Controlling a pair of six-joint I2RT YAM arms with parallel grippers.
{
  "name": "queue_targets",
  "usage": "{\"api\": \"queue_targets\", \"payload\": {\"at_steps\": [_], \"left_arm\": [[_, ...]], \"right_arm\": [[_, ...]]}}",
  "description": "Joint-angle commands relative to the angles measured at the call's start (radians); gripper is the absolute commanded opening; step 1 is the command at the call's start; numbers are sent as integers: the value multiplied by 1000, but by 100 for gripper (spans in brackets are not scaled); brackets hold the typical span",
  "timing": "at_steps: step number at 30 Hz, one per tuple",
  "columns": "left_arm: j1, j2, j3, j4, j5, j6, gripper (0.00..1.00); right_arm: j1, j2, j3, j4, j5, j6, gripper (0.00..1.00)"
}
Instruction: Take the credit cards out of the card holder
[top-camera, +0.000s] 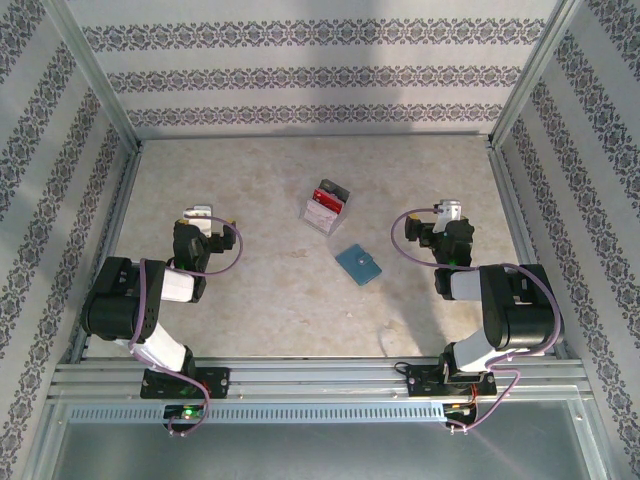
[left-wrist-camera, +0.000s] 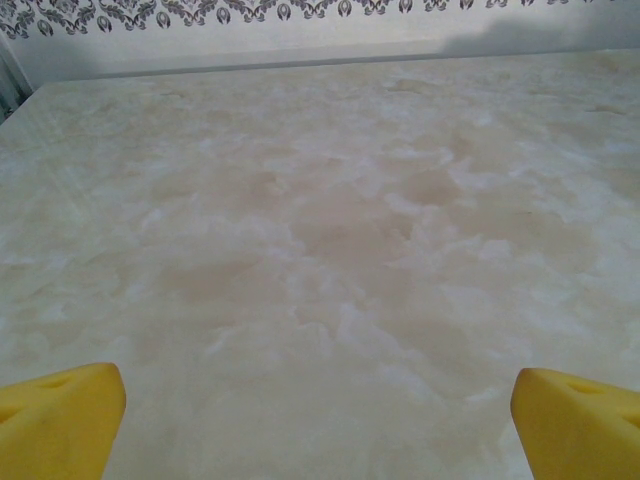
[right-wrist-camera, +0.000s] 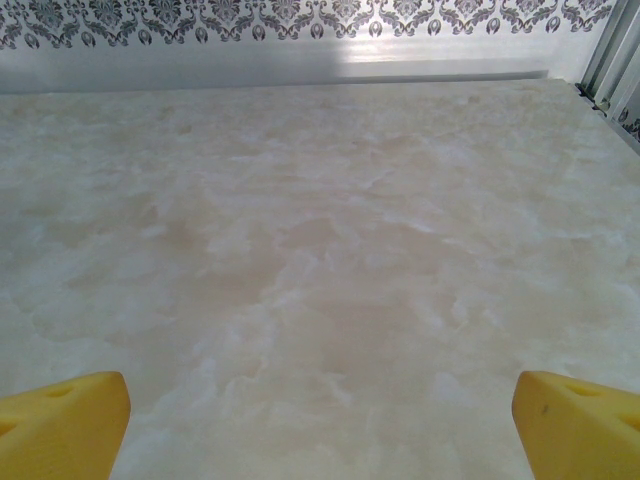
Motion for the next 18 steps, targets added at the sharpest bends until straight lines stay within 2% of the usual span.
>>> {"api": "queue_targets", "payload": {"at_steps": [1, 12, 18], "left_arm": [[8, -10, -2, -7, 9, 9, 99], [9, -17, 7, -31, -14, -4, 99], [9, -136, 9, -133, -81, -27, 99]], "right_arm": [[4, -3, 8, 20, -14, -8, 98], [4, -54, 10, -20, 6, -1, 98], [4, -176, 4, -120, 39, 10, 98]]}}
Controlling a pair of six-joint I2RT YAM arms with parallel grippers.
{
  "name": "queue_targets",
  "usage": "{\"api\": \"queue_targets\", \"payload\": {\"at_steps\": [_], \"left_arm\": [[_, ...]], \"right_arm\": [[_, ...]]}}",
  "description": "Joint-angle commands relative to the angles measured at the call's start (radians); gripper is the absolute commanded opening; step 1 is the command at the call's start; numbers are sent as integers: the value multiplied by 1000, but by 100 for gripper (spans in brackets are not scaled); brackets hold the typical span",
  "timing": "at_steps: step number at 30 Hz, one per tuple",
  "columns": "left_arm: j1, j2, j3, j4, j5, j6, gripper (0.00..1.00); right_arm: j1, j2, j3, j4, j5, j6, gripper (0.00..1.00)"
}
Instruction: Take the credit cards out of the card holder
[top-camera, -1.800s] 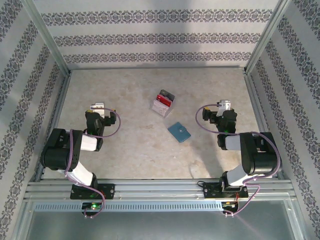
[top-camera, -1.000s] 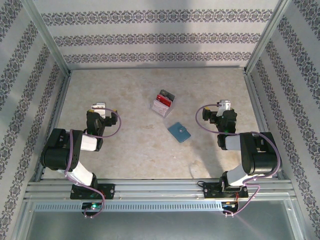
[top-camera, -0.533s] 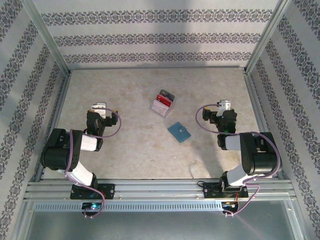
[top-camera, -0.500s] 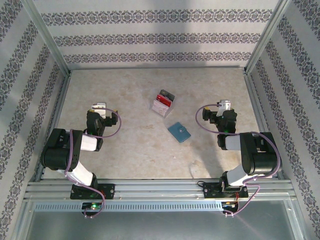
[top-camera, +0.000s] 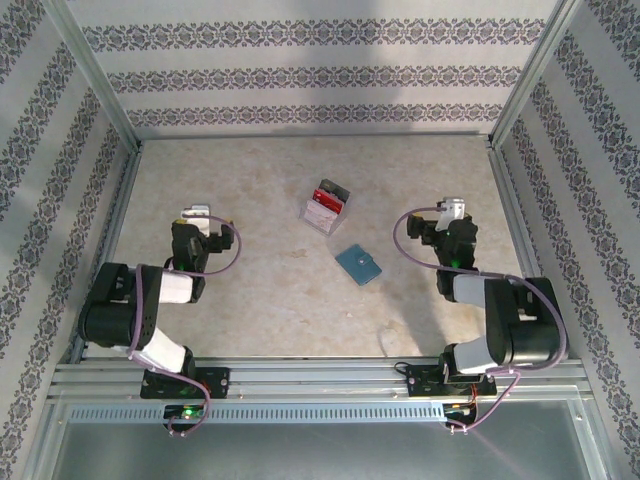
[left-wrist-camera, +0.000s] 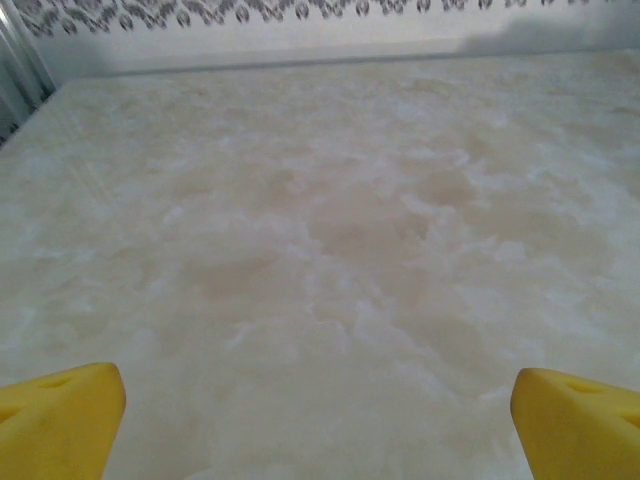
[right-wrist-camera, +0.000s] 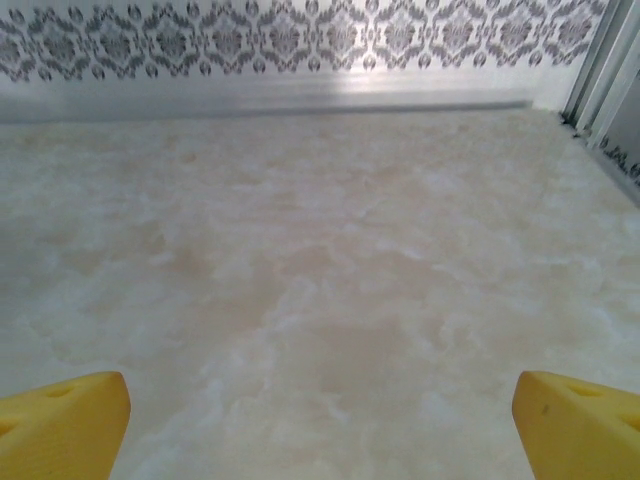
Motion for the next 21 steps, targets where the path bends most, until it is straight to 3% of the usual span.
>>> {"api": "queue_targets", "payload": {"at_steps": [1, 7, 12, 18, 21], "left_arm": [[9, -93, 9, -83, -56, -26, 99], [8, -318, 69, -391, -144, -156, 99], [-2, -452, 134, -664, -44, -374, 99], [-124, -572, 136, -858, -84, -559, 99], [-226, -611, 128, -923, -133, -661, 99]], "right_arm": [[4, -89, 4, -74, 36, 17, 98], [4, -292, 61, -400, 54, 114, 98], [7, -419, 122, -667, 2, 186, 98], [26, -498, 153, -874, -105, 245, 96], [48, -510, 163, -950, -128, 278, 91]]}}
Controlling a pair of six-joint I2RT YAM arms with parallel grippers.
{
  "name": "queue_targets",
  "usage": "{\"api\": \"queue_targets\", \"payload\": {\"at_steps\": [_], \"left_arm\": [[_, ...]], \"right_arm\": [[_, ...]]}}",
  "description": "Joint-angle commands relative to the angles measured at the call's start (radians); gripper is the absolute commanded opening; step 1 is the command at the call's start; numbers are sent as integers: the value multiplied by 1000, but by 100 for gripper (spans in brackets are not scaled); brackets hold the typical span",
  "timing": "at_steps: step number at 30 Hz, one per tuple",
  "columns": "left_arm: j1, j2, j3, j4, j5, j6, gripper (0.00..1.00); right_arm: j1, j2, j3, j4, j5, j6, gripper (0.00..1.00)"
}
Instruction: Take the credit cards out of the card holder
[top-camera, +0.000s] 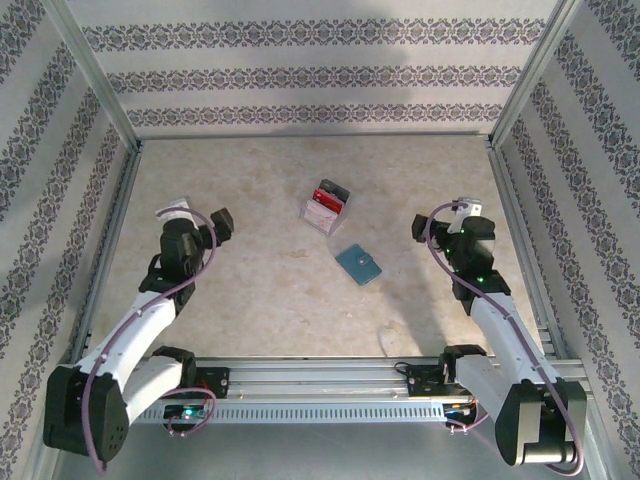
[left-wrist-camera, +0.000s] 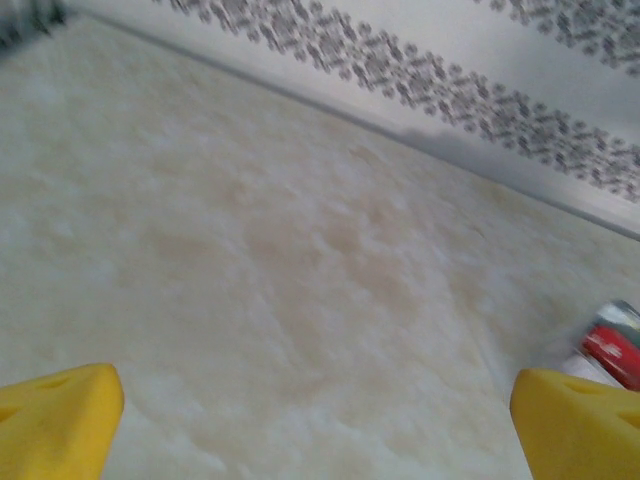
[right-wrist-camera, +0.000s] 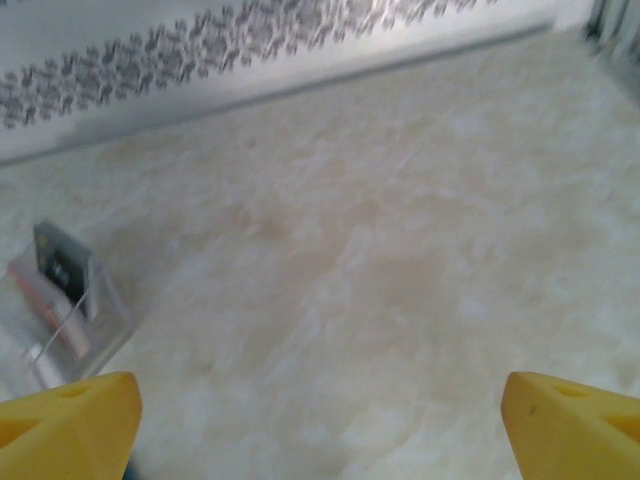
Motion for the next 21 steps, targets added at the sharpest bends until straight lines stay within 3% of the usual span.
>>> {"api": "queue_targets", "payload": {"at_steps": [1, 5, 11, 17, 21], "left_arm": [[-102, -39, -7, -161, -52, -200, 99], [-249, 10, -8, -164, -57, -339, 99], [-450, 163, 50, -108, -68, -437, 100], [-567, 342, 129, -22, -23, -444, 95], [-598, 438, 170, 28, 28, -448, 85]], "right_arm": [[28, -13, 34, -173, -69, 69, 89], [76, -1, 43, -232, -92, 111, 85], [124, 68, 59, -257, -162, 155, 81], [141, 151, 79, -256, -213, 173, 73], [147, 210, 108, -268, -246, 167, 64]]}}
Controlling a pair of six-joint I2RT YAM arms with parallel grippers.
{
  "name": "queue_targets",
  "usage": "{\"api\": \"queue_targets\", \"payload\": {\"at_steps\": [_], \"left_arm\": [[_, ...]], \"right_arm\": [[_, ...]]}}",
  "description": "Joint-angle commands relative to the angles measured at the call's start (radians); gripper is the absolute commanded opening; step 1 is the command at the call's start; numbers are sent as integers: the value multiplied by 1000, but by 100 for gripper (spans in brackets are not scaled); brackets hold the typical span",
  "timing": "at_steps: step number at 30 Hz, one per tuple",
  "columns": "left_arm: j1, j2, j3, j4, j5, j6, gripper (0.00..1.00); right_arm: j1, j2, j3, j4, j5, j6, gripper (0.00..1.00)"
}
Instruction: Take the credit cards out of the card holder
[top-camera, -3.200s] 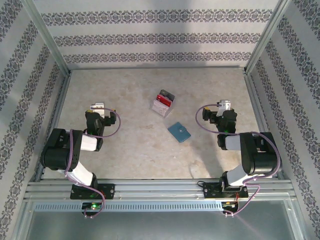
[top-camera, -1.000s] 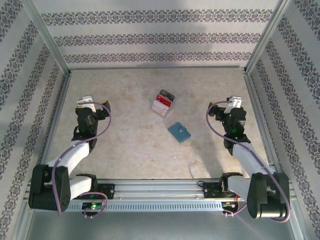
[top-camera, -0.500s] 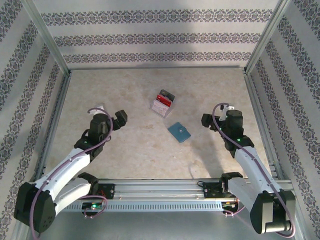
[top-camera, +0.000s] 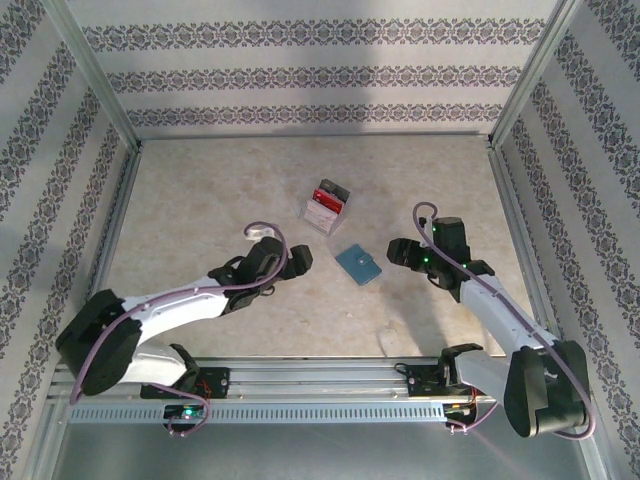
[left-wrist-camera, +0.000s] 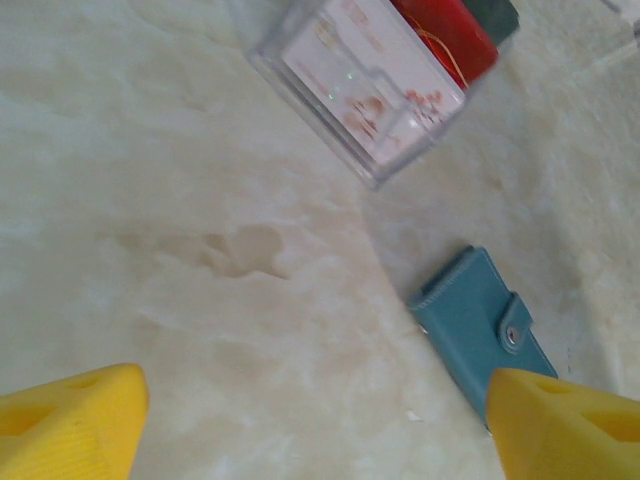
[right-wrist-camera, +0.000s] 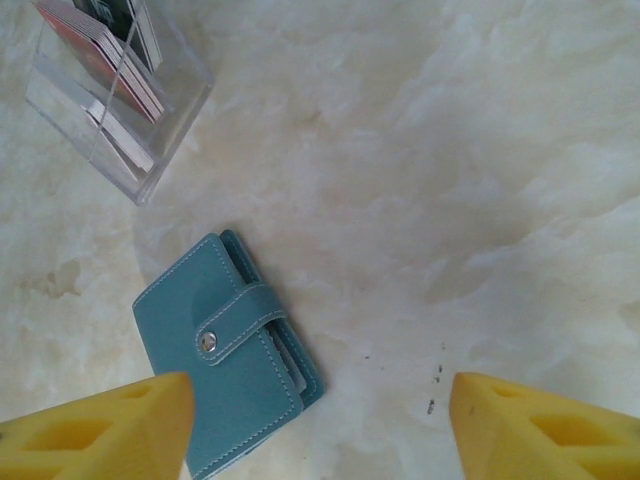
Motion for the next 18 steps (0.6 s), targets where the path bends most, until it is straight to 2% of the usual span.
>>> {"api": "queue_targets", "payload": {"at_steps": [1, 5, 8, 11, 18], "left_arm": [[-26, 61, 47, 66, 49, -21, 84], [-41, 139, 105, 75, 88, -8, 80], [-58, 203, 152, 96, 128, -4, 73], [-77, 275, 202, 108, 164, 4, 70], [-110, 412, 297, 90, 220, 4, 68]], "right_arm": [[13, 38, 49, -19, -54, 12, 62], [15, 107, 67, -24, -92, 9, 55], [18, 157, 76, -17, -126, 10, 48], [22, 202, 79, -9, -136, 10, 45], [36, 306, 102, 1, -151, -4, 41]]}}
